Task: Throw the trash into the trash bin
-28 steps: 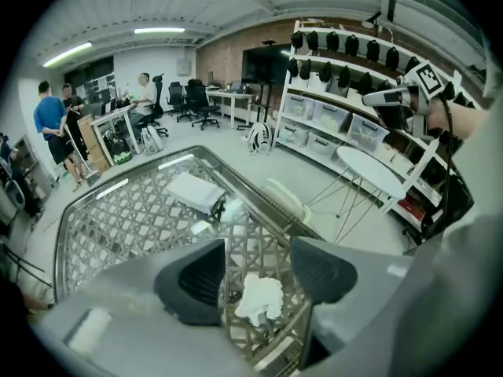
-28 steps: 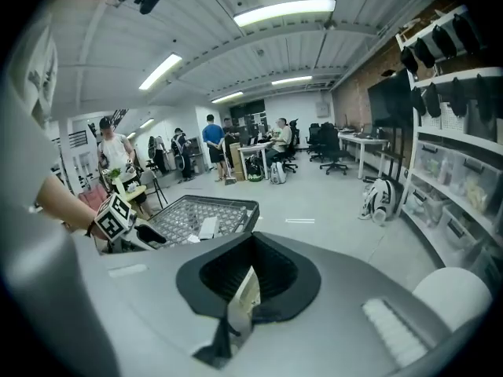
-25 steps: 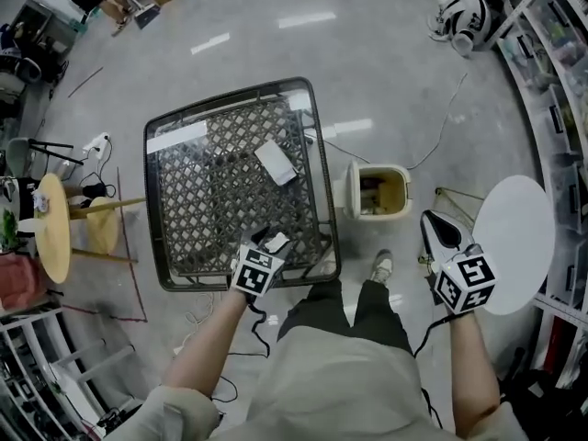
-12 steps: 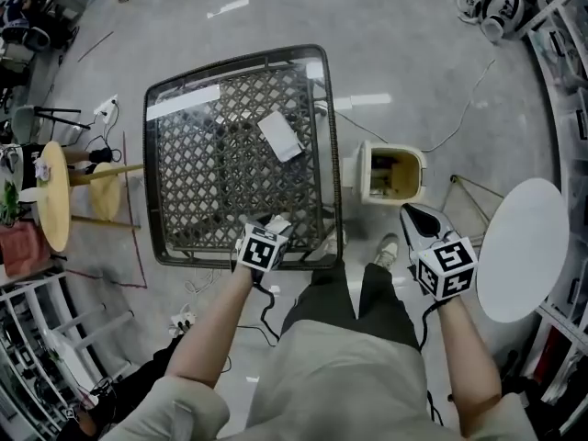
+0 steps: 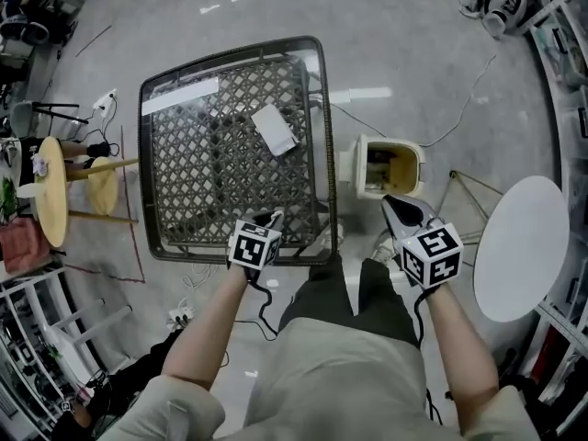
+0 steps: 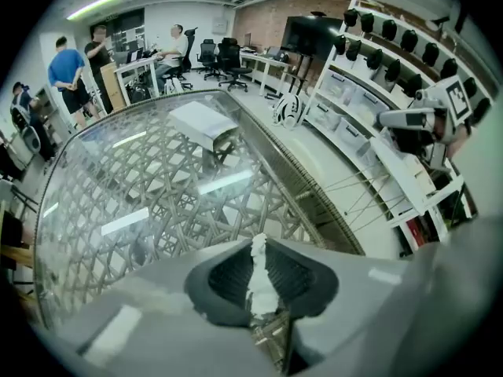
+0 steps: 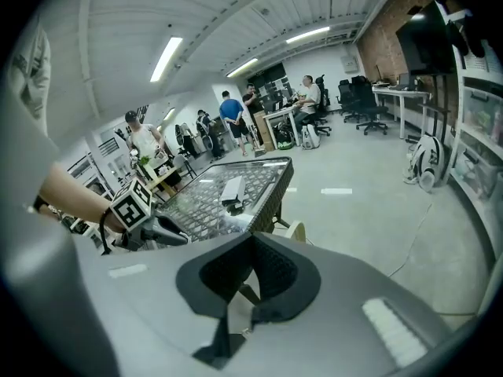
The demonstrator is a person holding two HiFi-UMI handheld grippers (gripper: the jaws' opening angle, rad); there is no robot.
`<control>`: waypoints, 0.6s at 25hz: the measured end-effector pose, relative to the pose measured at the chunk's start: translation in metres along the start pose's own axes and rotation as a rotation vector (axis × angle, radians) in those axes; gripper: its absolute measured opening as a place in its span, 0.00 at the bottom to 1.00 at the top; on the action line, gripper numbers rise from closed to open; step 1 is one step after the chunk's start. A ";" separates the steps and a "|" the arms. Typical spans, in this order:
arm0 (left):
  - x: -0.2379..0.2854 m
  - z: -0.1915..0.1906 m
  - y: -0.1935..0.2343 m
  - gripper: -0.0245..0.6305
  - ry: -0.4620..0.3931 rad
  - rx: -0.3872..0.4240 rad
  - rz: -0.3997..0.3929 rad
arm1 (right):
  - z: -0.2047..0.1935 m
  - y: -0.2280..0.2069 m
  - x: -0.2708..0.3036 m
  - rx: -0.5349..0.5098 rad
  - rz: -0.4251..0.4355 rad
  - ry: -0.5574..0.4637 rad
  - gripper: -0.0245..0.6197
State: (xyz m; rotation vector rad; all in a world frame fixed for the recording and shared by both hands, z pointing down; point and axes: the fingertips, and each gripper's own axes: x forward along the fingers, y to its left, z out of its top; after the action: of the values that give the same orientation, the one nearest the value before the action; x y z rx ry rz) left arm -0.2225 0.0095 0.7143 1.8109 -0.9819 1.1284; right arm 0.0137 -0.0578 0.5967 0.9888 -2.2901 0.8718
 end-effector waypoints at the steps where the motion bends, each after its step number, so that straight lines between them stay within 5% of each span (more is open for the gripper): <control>1: -0.003 0.007 -0.003 0.12 -0.010 0.004 -0.008 | 0.001 -0.003 -0.003 0.002 -0.006 -0.004 0.04; 9: -0.012 0.117 -0.057 0.11 -0.132 0.140 -0.090 | 0.016 -0.047 -0.040 0.041 -0.097 -0.076 0.04; 15: -0.007 0.198 -0.137 0.11 -0.224 0.236 -0.199 | 0.021 -0.081 -0.066 0.089 -0.173 -0.136 0.04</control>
State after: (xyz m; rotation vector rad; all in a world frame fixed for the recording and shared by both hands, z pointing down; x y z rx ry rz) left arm -0.0368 -0.1102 0.6183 2.2096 -0.7961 0.9647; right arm 0.1131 -0.0863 0.5687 1.3001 -2.2510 0.8641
